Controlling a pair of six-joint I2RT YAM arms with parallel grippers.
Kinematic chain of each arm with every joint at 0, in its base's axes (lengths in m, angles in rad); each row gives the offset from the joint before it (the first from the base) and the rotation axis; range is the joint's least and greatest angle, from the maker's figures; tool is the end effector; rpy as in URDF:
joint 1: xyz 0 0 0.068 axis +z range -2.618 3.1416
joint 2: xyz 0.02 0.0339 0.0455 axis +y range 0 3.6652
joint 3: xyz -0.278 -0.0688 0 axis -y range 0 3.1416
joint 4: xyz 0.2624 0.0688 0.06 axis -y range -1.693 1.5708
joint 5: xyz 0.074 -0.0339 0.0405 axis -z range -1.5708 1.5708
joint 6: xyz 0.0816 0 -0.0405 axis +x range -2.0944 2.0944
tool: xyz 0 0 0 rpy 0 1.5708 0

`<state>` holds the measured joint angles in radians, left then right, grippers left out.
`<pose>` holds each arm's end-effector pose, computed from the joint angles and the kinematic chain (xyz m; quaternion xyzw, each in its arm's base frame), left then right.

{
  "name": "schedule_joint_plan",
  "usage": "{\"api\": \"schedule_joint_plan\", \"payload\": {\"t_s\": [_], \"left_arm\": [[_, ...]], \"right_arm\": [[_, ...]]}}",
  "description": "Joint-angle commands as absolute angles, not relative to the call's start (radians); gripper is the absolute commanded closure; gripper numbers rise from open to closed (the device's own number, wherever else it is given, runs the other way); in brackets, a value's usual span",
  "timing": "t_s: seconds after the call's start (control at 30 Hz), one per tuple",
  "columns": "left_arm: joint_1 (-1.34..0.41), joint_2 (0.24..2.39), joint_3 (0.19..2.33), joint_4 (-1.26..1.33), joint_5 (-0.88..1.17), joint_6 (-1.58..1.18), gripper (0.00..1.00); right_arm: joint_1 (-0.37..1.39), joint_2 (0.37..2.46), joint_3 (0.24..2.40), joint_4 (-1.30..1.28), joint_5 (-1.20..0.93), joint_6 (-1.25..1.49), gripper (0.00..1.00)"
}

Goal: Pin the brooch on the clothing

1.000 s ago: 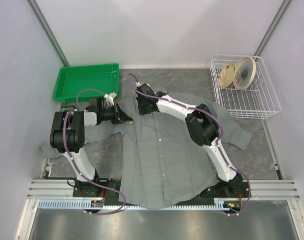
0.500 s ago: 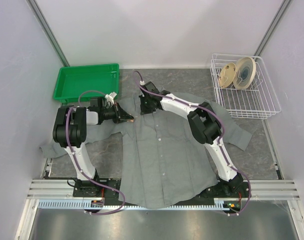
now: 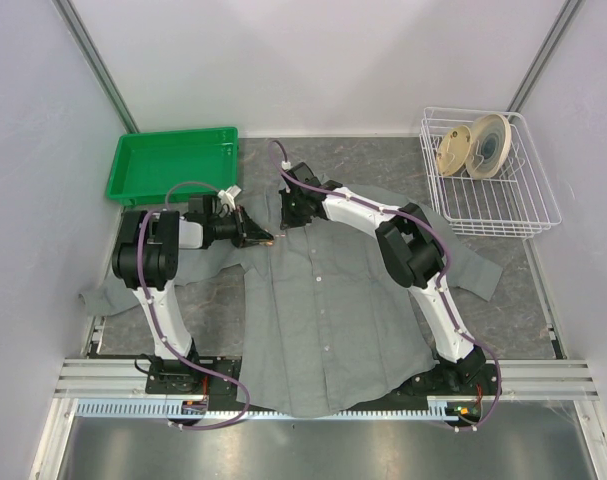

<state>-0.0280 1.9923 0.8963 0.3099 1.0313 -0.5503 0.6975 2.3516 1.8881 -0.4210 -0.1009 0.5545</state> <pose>0.3869 -0.0809 0.0792 -0.0254 0.8253 -0.5316 0.1889 0.4358 0.3760 0.1273 -0.0841 0.9369 0.2354 0.2445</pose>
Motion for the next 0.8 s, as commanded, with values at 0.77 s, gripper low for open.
{"api": "schedule_joint_plan", "payload": {"t_s": [0.77], "left_arm": [[-0.023,2.029,0.951,0.364,1.011,-0.597,0.98]], "right_arm": [[0.686,2.246,1.832,-0.376,-0.11,0.572,1.0]]}}
